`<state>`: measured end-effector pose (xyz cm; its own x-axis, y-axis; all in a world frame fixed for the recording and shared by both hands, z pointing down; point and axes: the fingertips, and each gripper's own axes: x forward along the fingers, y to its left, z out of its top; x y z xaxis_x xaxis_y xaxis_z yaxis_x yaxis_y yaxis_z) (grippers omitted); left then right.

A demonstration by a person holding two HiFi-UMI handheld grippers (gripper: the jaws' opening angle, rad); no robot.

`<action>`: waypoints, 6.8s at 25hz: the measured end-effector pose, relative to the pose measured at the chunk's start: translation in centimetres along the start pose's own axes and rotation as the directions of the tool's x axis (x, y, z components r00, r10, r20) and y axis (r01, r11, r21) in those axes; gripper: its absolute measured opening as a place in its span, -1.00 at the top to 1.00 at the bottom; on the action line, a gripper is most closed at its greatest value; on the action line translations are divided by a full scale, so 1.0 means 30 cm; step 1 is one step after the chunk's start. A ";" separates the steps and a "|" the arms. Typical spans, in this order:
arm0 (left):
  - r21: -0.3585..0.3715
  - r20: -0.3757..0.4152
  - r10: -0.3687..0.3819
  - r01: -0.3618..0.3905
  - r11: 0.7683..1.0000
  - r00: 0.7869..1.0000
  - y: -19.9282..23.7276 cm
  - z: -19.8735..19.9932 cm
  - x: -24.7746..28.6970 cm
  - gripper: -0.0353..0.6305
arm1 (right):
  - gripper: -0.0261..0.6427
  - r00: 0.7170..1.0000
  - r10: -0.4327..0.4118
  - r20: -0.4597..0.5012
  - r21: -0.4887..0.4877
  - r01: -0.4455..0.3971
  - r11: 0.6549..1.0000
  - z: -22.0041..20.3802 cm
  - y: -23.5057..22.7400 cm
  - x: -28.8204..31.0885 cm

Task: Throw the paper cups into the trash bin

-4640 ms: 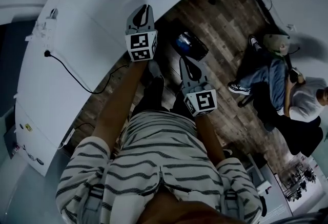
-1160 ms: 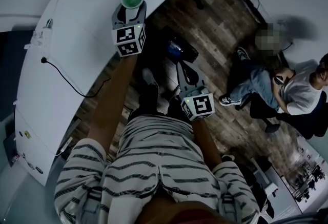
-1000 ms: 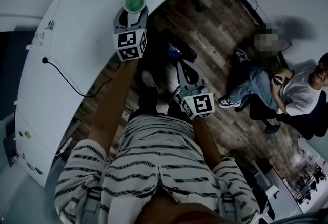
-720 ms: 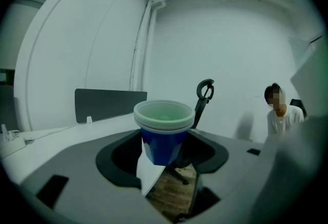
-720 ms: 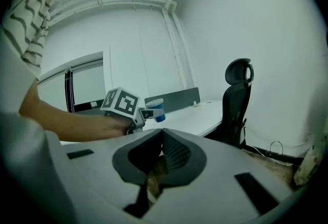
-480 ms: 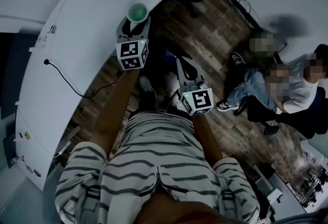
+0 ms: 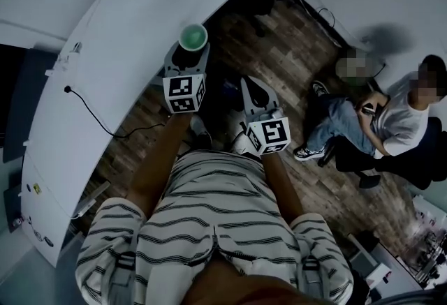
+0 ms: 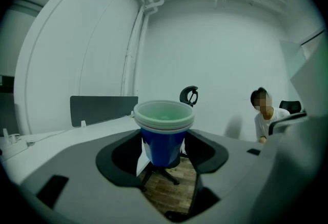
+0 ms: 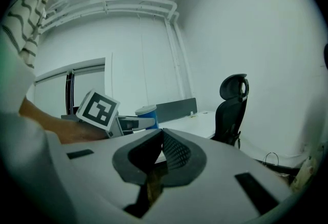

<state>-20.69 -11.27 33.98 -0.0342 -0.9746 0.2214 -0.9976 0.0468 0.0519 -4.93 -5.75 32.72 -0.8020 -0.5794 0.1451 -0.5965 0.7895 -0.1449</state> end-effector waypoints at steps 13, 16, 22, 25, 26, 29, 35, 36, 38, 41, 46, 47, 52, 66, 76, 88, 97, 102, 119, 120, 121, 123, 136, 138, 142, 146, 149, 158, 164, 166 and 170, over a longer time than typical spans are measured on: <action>0.027 0.017 -0.084 0.083 0.996 0.996 -0.168 0.030 -0.104 0.06 | 0.90 0.999 -0.021 0.035 -0.035 0.022 0.999 0.057 -0.027 -0.061; 0.030 0.016 -0.112 0.111 0.993 0.994 -0.204 0.028 -0.113 0.06 | 0.90 0.999 -0.032 0.043 -0.039 0.034 0.999 0.065 -0.045 -0.070; 0.034 0.013 -0.170 0.170 0.985 0.985 -0.255 0.020 -0.148 0.06 | 0.90 0.997 -0.061 0.056 -0.045 0.063 0.997 0.078 -0.061 -0.092; 0.040 0.004 -0.193 0.193 0.980 0.981 -0.276 0.006 -0.163 0.06 | 0.90 0.995 -0.080 0.060 -0.044 0.083 0.996 0.076 -0.071 -0.109; 0.040 -0.001 -0.201 0.200 0.979 0.980 -0.284 -0.001 -0.171 0.06 | 0.90 0.994 -0.087 0.059 -0.044 0.090 0.995 0.074 -0.073 -0.117; 0.046 -0.002 -0.227 0.226 0.973 0.974 -0.319 -0.009 -0.185 0.06 | 0.90 0.993 -0.101 0.062 -0.046 0.104 0.994 0.075 -0.084 -0.131; 0.065 -0.017 -0.269 0.270 0.961 0.963 -0.370 -0.031 -0.218 0.06 | 0.90 0.990 -0.123 0.068 -0.039 0.125 0.991 0.073 -0.086 -0.157; 0.069 -0.018 -0.272 0.273 0.960 0.962 -0.373 -0.031 -0.221 0.06 | 0.90 0.989 -0.127 0.070 -0.037 0.130 0.991 0.073 -0.089 -0.162; 0.070 -0.020 -0.277 0.278 0.958 0.961 -0.378 -0.030 -0.224 0.06 | 0.90 0.988 -0.137 0.072 -0.032 0.140 0.990 0.073 -0.095 -0.168; 0.065 -0.034 -0.289 0.291 0.955 0.957 -0.383 -0.050 -0.241 0.06 | 0.90 0.987 -0.149 0.068 -0.023 0.151 0.988 0.061 -0.090 -0.175; 0.058 -0.064 -0.317 0.321 0.945 0.946 -0.408 -0.100 -0.270 0.06 | 0.90 0.984 -0.167 0.054 -0.009 0.168 0.986 0.029 -0.078 -0.202; 0.056 -0.071 -0.323 0.327 0.943 0.944 -0.416 -0.111 -0.274 0.06 | 0.90 0.984 -0.171 0.051 -0.004 0.171 0.985 0.022 -0.078 -0.207; 0.044 -0.105 -0.351 0.357 0.933 0.930 -0.446 -0.159 -0.284 0.06 | 0.90 0.982 -0.185 0.031 0.015 0.185 0.983 -0.014 -0.079 -0.226; -0.011 -0.219 -0.435 0.443 0.896 0.874 -0.542 -0.319 -0.337 0.06 | 0.90 0.964 -0.260 -0.062 0.094 0.265 0.960 -0.170 -0.087 -0.319; -0.037 -0.278 -0.454 0.463 0.886 0.846 -0.578 -0.426 -0.349 0.06 | 0.90 0.954 -0.275 -0.121 0.123 0.290 0.949 -0.280 -0.095 -0.357; -0.075 -0.341 -0.441 0.443 0.893 0.830 -0.576 -0.564 -0.332 0.06 | 0.90 0.944 -0.279 -0.176 0.157 0.307 0.939 -0.418 -0.108 -0.378; -0.094 -0.374 -0.437 0.436 0.895 0.818 -0.591 -0.668 -0.296 0.06 | 0.90 0.936 -0.292 -0.199 0.180 0.328 0.927 -0.508 -0.151 -0.382; -0.096 -0.395 -0.425 0.423 0.901 0.815 -0.593 -0.739 -0.248 0.06 | 0.89 0.931 -0.298 -0.209 0.192 0.338 0.921 -0.564 -0.197 -0.375; -0.107 -0.466 -0.409 0.409 0.906 0.785 -0.553 -0.960 -0.176 0.06 | 0.89 0.910 -0.310 -0.276 0.242 0.378 0.894 -0.775 -0.183 -0.366; -0.108 -0.470 -0.410 0.410 0.906 0.782 -0.550 -0.974 -0.172 0.06 | 0.89 0.909 -0.312 -0.277 0.244 0.381 0.892 -0.782 -0.182 -0.367; -0.108 -0.474 -0.410 0.411 0.905 0.779 -0.547 -0.987 -0.167 0.06 | 0.90 0.908 -0.314 -0.279 0.245 0.384 0.890 -0.788 -0.181 -0.368; -0.108 -0.478 -0.410 0.411 0.905 0.777 -0.543 -1.012 -0.156 0.06 | 0.90 0.905 -0.318 -0.282 0.248 0.389 0.887 -0.801 -0.181 -0.370; -0.118 -0.543 -0.395 0.398 0.910 0.741 -0.535 -1.235 -0.074 0.06 | 0.89 0.900 -0.314 -0.301 0.259 0.394 0.882 -0.902 -0.188 -0.367; -0.116 -0.555 -0.391 0.397 0.910 0.734 -0.535 -1.270 -0.056 0.06 | 0.89 0.900 -0.310 -0.307 0.262 0.393 0.881 -0.918 -0.196 -0.363; -0.117 -0.578 -0.388 0.398 0.910 0.718 -0.549 -1.340 -0.028 0.06 | 0.90 0.898 -0.316 -0.306 0.267 0.400 0.877 -0.945 -0.215 -0.366; -0.123 -0.601 -0.385 0.395 0.910 0.701 -0.553 -1.412 -0.004 0.06 | 0.89 0.896 -0.315 -0.313 0.271 0.403 0.874 -0.972 -0.212 -0.361; -0.084 -0.623 -0.374 0.416 0.905 0.687 -0.548 -1.478 0.006 0.06 | 0.90 0.895 -0.314 -0.318 0.276 0.404 0.872 -0.987 -0.206 -0.361; -0.094 -0.677 -0.347 0.391 0.916 0.649 -0.534 -1.628 0.061 0.06 | 0.89 0.886 -0.317 -0.338 0.291 0.419 0.860 -1.048 -0.217 -0.376; -0.096 -0.692 -0.352 0.402 0.911 0.630 -0.541 -1.699 0.091 0.06 | 0.89 0.881 -0.317 -0.350 0.288 0.423 0.859 -1.076 -0.213 -0.384; -0.088 -0.699 -0.349 0.409 0.908 0.625 -0.536 -1.724 0.102 0.06 | 0.89 0.881 -0.315 -0.353 0.303 0.426 0.852 -1.084 -0.211 -0.386; -0.098 -0.711 -0.336 0.386 0.917 0.618 -0.522 -1.780 0.138 0.06 | 0.90 0.878 -0.328 -0.348 0.346 0.446 0.826 -1.095 -0.234 -0.393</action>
<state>-1.95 -4.33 86.08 0.3574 -0.4619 0.8118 -0.9223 -0.3114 0.2288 9.72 2.19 64.18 -0.4980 -0.6972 0.5156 -0.8605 0.3236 -0.3936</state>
